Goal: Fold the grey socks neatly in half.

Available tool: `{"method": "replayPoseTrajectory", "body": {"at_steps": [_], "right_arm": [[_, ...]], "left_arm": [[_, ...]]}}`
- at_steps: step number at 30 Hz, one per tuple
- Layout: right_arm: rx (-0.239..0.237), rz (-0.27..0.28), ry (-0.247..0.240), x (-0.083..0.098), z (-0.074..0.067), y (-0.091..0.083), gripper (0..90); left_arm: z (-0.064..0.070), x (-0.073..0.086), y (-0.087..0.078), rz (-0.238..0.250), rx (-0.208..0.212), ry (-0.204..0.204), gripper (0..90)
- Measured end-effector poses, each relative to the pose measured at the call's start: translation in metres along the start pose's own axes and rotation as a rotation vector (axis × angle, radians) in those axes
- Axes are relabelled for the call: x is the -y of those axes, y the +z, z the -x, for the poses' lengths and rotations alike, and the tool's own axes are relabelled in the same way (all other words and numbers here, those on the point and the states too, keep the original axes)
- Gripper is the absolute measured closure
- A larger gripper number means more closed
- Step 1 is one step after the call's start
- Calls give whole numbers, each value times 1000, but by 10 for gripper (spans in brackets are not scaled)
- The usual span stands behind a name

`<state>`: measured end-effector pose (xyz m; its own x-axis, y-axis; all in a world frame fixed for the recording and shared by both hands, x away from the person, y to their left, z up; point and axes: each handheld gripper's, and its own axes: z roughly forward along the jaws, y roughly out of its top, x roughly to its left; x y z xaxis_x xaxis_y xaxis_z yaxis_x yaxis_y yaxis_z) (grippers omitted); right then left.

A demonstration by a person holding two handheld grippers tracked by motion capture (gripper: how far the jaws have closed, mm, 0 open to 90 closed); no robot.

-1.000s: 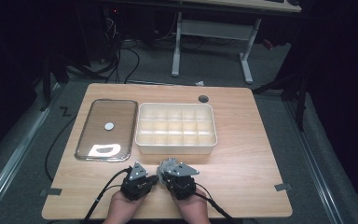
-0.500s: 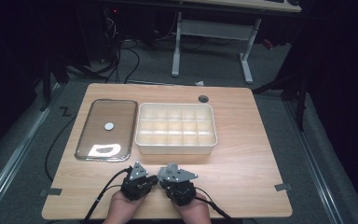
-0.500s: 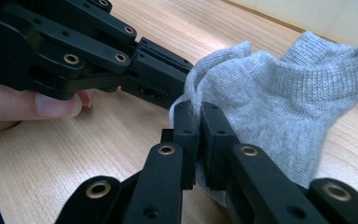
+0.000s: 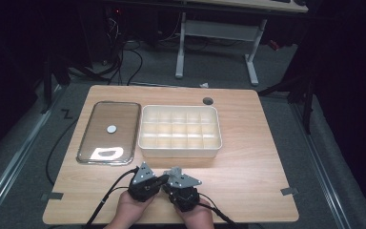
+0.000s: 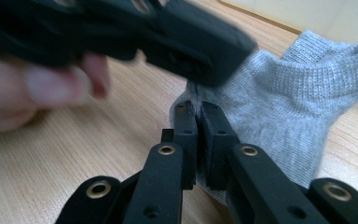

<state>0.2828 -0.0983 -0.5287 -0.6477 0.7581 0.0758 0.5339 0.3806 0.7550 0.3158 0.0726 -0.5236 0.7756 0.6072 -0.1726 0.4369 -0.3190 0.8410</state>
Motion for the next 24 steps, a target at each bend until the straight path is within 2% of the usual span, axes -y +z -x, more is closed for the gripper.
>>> {"method": "replayPoseTrajectory", "body": {"at_steps": [5, 7, 9, 11, 13, 14, 15, 17, 20, 24], "right_arm": [[-3, 0, 1, 0, 0, 0, 854], [-18, -19, 7, -2, 2, 0, 837], [-20, -45, -6, -7, 1, -2, 826], [-40, -39, -6, -10, 2, -10, 830], [-35, -26, -7, -11, 2, -16, 835], [-20, -14, -14, -12, 3, -22, 842], [17, 18, -12, -14, 7, -33, 845], [45, 46, -6, -16, 13, -41, 845], [63, 46, 7, -17, 19, -42, 844], [43, 24, 27, -10, 24, -30, 819]], "left_arm": [[-6, 5, 7, -38, -8, -6, 900], [-9, 4, 10, -68, 4, -33, 900], [-10, 4, 11, -72, 9, -46, 900], [-10, 4, 11, -72, 7, -46, 900], [-10, 4, 11, -77, 4, -39, 900], [-10, 4, 11, -76, 2, -38, 900], [-9, 4, 11, -75, -1, -36, 900], [-9, 4, 12, -78, -3, -29, 900], [-8, 4, 12, -78, -6, -29, 900], [-8, 4, 12, -78, -6, -28, 900]]}}
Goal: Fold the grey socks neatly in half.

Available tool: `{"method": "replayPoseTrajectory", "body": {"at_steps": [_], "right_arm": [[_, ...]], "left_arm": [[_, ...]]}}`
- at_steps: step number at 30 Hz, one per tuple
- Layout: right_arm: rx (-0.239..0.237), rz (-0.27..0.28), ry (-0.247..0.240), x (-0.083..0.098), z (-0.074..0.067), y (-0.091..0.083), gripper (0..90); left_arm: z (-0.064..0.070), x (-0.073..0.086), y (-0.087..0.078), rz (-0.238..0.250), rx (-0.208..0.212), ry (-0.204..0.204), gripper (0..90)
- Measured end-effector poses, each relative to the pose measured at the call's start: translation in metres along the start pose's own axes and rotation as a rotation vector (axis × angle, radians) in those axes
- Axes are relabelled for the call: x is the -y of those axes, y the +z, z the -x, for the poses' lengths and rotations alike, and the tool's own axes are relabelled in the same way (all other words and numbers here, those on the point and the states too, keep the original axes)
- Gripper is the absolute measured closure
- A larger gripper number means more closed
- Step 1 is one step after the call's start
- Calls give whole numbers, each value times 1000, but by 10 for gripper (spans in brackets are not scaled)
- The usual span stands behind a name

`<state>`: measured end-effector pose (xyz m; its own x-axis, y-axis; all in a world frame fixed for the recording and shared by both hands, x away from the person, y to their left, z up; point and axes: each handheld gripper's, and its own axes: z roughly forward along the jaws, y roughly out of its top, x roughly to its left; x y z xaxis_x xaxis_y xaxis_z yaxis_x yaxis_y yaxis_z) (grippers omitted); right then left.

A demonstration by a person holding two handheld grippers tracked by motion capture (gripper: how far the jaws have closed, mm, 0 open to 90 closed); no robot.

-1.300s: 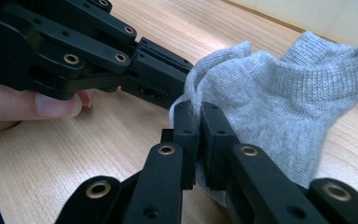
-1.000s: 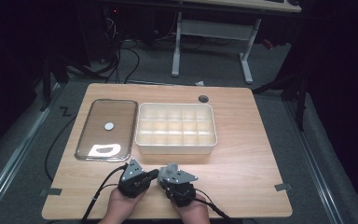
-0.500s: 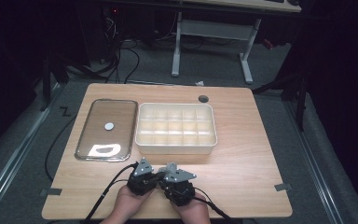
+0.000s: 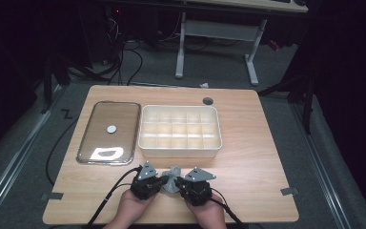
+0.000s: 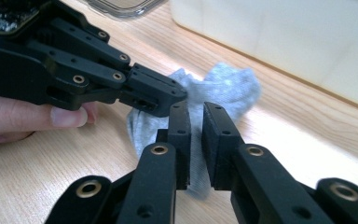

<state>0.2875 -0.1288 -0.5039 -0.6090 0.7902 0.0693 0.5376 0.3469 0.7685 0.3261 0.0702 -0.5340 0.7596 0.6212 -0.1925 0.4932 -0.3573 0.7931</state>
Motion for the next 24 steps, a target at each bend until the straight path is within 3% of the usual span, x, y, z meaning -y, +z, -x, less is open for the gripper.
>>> {"method": "replayPoseTrajectory", "body": {"at_steps": [4, 7, 10, 14, 24], "right_arm": [[3, 44, -16, 0, -3, -1, 813], [12, 11, -22, 2, -3, 3, 813], [32, -63, -13, 10, 1, 15, 814], [28, -55, 11, 13, 4, 17, 835], [23, -41, 22, 15, 5, 17, 838]], "left_arm": [[0, 0, 0, 0, -1, 1, 900], [0, 0, 0, -1, 0, 1, 900], [0, 0, 0, -2, 3, 3, 900], [2, 0, 0, -3, -3, 19, 892], [10, 1, 0, -2, 22, 97, 693]]}}
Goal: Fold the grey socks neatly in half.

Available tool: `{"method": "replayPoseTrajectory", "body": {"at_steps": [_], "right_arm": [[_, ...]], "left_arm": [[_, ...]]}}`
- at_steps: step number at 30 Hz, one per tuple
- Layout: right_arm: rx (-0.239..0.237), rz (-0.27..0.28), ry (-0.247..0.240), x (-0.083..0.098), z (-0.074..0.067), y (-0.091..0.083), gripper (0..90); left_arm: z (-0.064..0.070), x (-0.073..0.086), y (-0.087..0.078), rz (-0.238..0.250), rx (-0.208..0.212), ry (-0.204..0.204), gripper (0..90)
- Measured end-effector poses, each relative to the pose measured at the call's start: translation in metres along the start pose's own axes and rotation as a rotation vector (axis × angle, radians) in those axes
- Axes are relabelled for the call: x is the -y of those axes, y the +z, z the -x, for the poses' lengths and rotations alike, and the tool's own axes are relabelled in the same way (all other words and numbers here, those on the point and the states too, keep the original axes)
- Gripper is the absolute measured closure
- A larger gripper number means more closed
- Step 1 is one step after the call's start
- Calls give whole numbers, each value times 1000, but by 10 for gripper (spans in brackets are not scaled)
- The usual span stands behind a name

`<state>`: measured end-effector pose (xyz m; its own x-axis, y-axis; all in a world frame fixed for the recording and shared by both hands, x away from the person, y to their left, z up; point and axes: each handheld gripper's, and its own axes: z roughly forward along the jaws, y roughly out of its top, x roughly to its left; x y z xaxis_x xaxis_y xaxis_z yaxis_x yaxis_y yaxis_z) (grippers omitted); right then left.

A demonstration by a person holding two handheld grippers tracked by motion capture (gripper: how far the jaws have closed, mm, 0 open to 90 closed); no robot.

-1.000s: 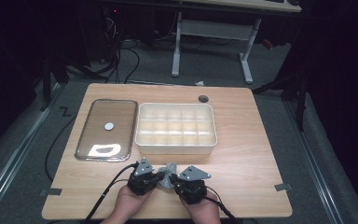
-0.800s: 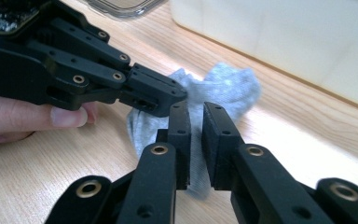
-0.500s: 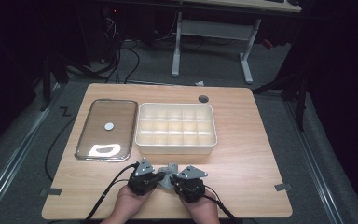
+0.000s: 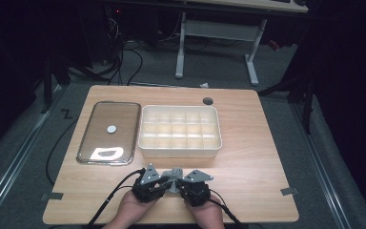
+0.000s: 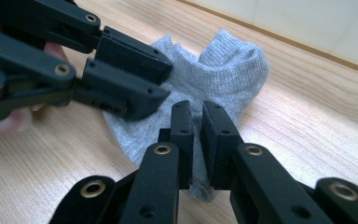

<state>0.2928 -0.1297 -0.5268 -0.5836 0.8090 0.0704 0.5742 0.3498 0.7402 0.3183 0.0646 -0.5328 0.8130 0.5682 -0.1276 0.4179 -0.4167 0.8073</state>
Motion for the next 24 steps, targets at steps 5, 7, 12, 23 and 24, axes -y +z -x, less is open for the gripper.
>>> {"method": "replayPoseTrajectory", "body": {"at_steps": [5, 7, 12, 23, 24], "right_arm": [[1, 5, 1, 1, 0, 0, 838], [-1, 5, -2, 1, 0, 0, 839], [-2, 3, -7, 1, 0, 0, 838], [-3, -20, 0, -2, -1, -2, 828], [-6, -21, 13, -5, -2, -7, 814]], "left_arm": [[0, 0, 0, 0, 7, -4, 662], [1, 0, 0, 1, 5, -37, 651], [8, 2, -2, -3, -57, 14, 692], [9, 2, -2, -4, -82, 37, 781], [10, 2, -2, -5, -84, 38, 780]]}}
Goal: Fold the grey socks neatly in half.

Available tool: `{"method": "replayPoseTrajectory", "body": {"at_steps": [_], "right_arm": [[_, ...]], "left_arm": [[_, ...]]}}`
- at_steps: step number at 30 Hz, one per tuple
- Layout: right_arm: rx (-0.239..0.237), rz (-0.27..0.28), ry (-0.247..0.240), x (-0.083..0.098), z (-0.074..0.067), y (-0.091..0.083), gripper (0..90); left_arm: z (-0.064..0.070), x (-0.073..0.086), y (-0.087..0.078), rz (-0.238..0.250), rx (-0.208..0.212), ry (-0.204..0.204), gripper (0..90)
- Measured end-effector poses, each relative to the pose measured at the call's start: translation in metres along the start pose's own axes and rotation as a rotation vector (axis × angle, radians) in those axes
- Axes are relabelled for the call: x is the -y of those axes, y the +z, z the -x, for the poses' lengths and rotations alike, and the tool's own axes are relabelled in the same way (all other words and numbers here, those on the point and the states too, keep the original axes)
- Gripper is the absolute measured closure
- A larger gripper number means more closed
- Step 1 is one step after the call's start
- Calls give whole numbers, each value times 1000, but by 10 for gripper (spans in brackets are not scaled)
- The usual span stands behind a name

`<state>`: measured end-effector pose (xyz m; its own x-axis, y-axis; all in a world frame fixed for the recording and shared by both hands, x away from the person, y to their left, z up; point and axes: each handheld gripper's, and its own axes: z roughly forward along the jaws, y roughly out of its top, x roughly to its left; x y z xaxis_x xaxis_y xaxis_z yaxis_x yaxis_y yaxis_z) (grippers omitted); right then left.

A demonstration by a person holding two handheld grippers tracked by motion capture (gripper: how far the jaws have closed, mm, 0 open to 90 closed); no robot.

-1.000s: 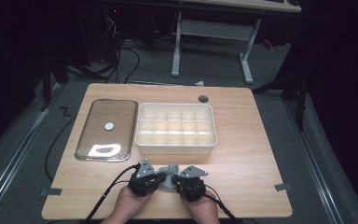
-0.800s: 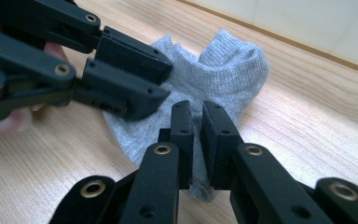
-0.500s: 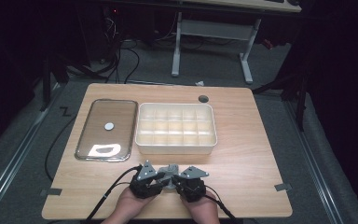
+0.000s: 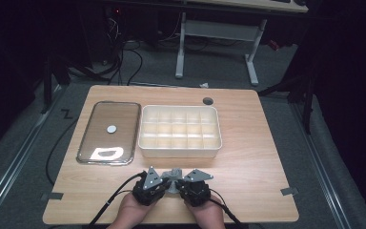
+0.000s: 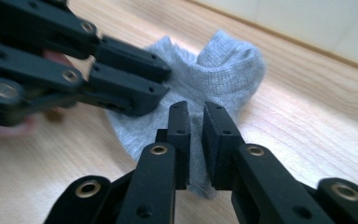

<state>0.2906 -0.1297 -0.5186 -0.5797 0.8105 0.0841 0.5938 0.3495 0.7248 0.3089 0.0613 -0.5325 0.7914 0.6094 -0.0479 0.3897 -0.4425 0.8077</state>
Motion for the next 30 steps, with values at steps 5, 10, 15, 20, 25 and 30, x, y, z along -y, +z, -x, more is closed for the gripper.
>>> {"method": "replayPoseTrajectory", "body": {"at_steps": [5, 10, 15, 20, 25, 30], "right_arm": [[18, 83, 29, -4, 1, -20, 773], [32, 75, 72, 1, 4, -24, 685], [18, 55, 108, 0, 6, -15, 634], [18, -3, 160, 3, 10, -1, 574], [-15, -9, 199, 8, 12, 3, 649], [-62, 12, 199, 10, 11, 4, 814]], "left_arm": [[0, 0, 0, 0, 2, -4, 778], [-2, 0, 0, -2, 7, -13, 779], [-1, 0, 0, -1, 5, -13, 776], [-1, 0, 0, 0, -1, -12, 774], [-1, 0, 0, -1, -3, -12, 776], [0, 0, 0, -1, -4, -10, 779]]}}
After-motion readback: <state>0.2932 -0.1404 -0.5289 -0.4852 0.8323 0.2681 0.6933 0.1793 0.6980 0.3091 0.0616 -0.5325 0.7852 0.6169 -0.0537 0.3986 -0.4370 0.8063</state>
